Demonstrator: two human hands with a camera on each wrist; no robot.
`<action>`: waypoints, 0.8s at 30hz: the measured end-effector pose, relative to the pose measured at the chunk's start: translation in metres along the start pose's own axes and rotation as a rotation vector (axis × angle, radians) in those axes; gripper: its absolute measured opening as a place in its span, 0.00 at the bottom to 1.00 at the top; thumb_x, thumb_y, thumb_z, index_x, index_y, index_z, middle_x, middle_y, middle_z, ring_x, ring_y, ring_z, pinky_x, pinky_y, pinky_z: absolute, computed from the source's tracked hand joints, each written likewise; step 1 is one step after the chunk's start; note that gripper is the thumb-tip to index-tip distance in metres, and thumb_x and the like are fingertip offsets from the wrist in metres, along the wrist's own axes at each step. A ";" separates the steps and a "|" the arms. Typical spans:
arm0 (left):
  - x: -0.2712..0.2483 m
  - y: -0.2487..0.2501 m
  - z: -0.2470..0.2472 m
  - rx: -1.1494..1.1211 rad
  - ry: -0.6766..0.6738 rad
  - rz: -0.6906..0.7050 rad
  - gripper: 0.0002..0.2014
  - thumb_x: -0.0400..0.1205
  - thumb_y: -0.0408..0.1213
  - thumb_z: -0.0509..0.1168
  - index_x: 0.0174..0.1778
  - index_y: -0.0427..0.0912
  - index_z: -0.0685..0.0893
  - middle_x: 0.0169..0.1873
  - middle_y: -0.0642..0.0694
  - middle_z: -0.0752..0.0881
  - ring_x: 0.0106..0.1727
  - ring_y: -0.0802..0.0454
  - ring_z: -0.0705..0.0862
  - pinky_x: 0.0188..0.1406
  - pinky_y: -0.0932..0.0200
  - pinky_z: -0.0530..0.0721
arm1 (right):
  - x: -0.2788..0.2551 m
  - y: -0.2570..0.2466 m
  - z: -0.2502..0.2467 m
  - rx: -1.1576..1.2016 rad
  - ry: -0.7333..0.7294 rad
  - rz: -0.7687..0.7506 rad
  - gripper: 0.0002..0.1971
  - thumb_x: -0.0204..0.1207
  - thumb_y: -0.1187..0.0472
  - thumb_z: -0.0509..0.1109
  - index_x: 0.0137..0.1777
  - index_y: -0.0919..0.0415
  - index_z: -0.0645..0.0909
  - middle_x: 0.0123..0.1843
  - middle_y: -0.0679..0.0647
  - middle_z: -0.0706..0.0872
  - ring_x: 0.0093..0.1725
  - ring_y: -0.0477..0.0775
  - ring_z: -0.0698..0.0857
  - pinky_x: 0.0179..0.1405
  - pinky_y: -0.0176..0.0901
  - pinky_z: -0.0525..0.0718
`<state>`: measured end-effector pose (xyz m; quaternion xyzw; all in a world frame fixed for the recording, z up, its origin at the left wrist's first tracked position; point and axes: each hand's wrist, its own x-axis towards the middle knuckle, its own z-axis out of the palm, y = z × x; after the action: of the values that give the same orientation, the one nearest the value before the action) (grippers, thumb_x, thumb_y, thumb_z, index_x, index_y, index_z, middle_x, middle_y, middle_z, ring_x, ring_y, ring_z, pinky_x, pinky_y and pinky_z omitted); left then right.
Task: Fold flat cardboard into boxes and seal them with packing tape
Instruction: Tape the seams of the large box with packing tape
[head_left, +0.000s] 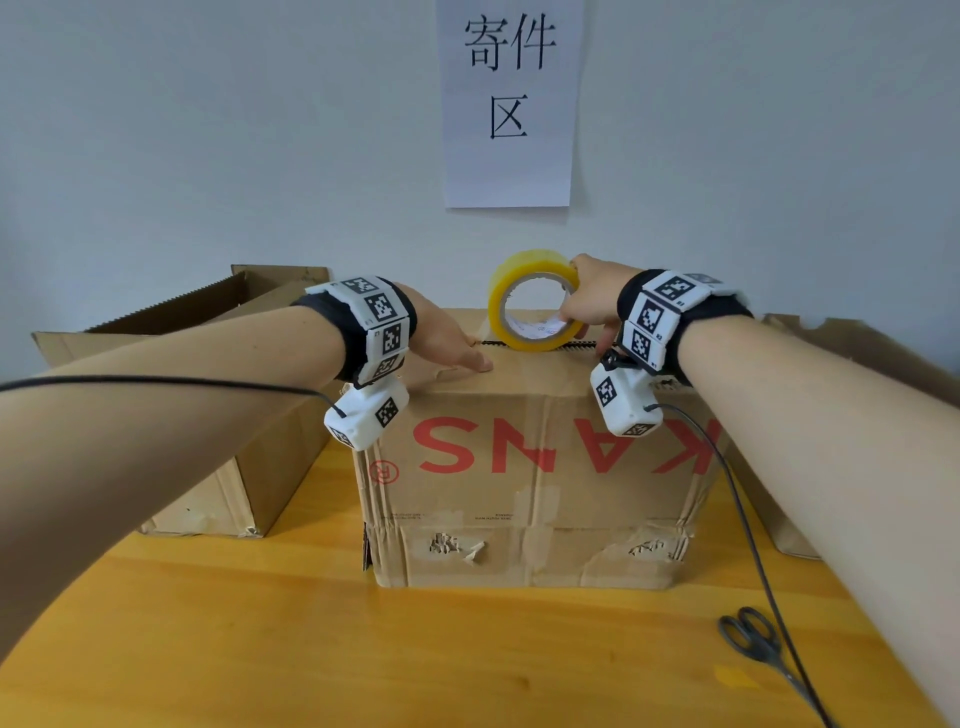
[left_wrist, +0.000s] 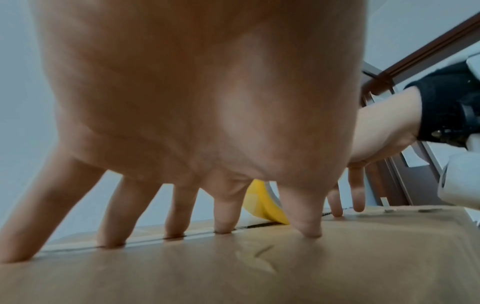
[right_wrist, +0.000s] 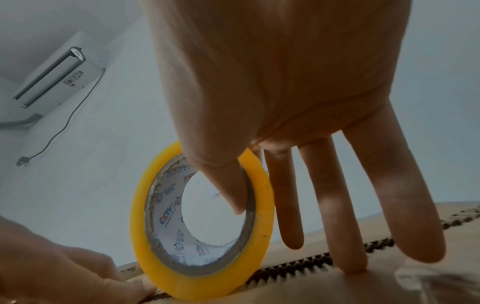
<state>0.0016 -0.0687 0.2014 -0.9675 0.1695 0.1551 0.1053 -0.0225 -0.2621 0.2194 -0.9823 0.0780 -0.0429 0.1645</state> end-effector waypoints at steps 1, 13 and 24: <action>0.000 0.001 -0.001 0.009 0.001 -0.010 0.38 0.85 0.70 0.48 0.89 0.54 0.58 0.87 0.44 0.61 0.88 0.41 0.58 0.84 0.40 0.53 | 0.000 0.000 0.000 -0.001 -0.002 0.002 0.28 0.83 0.62 0.68 0.80 0.62 0.63 0.61 0.62 0.84 0.51 0.63 0.90 0.56 0.63 0.89; 0.011 0.003 -0.004 0.054 -0.026 -0.066 0.47 0.77 0.79 0.48 0.89 0.54 0.57 0.87 0.43 0.62 0.86 0.39 0.61 0.83 0.35 0.57 | 0.003 0.000 0.001 0.004 0.004 -0.012 0.24 0.83 0.64 0.67 0.77 0.61 0.65 0.56 0.61 0.86 0.44 0.59 0.91 0.52 0.61 0.91; 0.006 0.006 -0.005 0.043 -0.001 -0.041 0.45 0.80 0.76 0.48 0.89 0.53 0.57 0.87 0.43 0.62 0.87 0.40 0.61 0.83 0.38 0.55 | 0.006 -0.005 -0.004 -0.144 0.056 0.008 0.16 0.83 0.66 0.62 0.70 0.68 0.72 0.43 0.58 0.79 0.33 0.53 0.78 0.28 0.43 0.74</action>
<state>0.0064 -0.0775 0.2033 -0.9682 0.1531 0.1496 0.1293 -0.0164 -0.2600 0.2251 -0.9897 0.0896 -0.0639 0.0913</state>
